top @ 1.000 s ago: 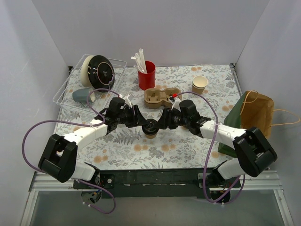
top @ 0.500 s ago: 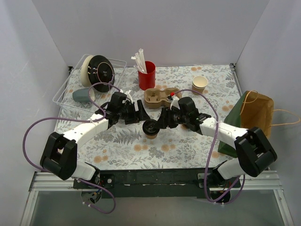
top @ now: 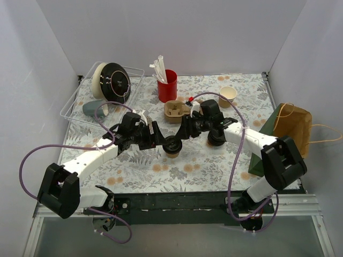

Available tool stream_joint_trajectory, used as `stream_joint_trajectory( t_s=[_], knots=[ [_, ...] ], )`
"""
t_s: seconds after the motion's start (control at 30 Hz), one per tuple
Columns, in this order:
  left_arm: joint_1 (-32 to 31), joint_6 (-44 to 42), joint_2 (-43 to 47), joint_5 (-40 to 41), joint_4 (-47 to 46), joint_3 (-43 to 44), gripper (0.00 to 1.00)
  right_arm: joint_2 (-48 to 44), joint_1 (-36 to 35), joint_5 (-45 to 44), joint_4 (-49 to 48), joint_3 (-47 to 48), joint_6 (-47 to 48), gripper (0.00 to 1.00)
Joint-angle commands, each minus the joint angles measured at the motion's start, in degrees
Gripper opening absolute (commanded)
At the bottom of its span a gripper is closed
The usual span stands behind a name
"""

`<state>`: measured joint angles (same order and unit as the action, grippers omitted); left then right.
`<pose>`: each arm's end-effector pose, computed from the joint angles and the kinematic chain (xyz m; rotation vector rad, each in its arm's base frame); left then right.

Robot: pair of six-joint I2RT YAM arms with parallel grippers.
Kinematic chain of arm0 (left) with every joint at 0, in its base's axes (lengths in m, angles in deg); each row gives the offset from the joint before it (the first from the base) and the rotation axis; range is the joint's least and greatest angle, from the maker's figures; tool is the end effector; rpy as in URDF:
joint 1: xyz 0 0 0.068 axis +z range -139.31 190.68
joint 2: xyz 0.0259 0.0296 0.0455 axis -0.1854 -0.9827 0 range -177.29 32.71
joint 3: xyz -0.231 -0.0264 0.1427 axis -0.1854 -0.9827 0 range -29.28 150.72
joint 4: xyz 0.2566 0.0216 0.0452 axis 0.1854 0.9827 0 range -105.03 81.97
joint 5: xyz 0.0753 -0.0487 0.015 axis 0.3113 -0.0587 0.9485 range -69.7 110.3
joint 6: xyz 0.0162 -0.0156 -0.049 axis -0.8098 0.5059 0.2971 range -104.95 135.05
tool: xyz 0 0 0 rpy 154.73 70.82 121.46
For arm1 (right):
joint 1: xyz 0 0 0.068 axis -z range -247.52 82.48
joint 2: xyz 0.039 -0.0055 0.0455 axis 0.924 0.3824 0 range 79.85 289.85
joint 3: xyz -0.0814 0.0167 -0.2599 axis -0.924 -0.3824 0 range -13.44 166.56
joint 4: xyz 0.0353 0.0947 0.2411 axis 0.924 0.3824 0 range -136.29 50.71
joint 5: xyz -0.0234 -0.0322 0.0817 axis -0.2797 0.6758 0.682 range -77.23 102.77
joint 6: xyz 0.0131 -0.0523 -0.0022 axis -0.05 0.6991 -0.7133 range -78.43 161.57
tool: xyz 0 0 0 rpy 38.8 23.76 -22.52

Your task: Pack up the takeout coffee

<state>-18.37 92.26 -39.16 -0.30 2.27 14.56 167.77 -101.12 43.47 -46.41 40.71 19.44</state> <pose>0.2192 -0.1361 0.2259 -0.9185 2.5503 -1.1828 0.2685 0.2003 0.2332 -0.5574 2.2192 1.1161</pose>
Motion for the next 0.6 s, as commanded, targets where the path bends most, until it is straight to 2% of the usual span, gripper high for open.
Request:
stream_joint_trajectory(
  t_s=[0.0,0.17,0.27,0.57],
  knots=[
    [-0.73,1.28,0.86,-1.63,-1.56,-1.29,0.72,2.61,0.91,3.67,5.12,4.82,5.25,0.57],
    [-0.91,0.66,-0.54,-1.2,-2.45,-0.94,0.72,4.45,1.96,6.56,5.22,5.7,6.13,0.57],
    [-0.91,0.05,-1.6,0.21,-2.45,-0.42,0.71,5.33,2.14,7.36,5.04,5.18,6.4,0.54],
    [-0.91,-1.01,-5.03,2.49,-2.01,0.55,0.59,4.81,2.49,8.94,-2.33,-1.93,2.27,0.46]
  ],
)
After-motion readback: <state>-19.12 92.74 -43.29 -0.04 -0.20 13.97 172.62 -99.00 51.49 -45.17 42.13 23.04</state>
